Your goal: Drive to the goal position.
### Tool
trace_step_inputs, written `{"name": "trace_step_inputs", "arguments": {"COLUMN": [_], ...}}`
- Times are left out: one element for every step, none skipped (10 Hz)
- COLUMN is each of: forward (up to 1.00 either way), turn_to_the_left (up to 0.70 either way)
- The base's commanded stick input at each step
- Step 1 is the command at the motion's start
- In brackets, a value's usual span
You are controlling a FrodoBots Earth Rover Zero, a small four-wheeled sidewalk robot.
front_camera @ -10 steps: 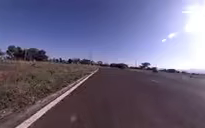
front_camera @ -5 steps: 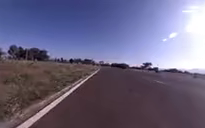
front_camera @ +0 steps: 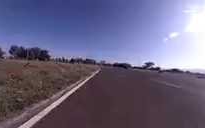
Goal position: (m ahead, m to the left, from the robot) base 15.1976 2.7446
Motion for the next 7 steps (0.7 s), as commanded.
{"name": "trace_step_inputs", "arguments": {"forward": [1.00,1.00,1.00,1.00,1.00,1.00,1.00], "turn_to_the_left": [0.00,0.00,0.00,0.00,-0.33,-0.40,-0.19]}}
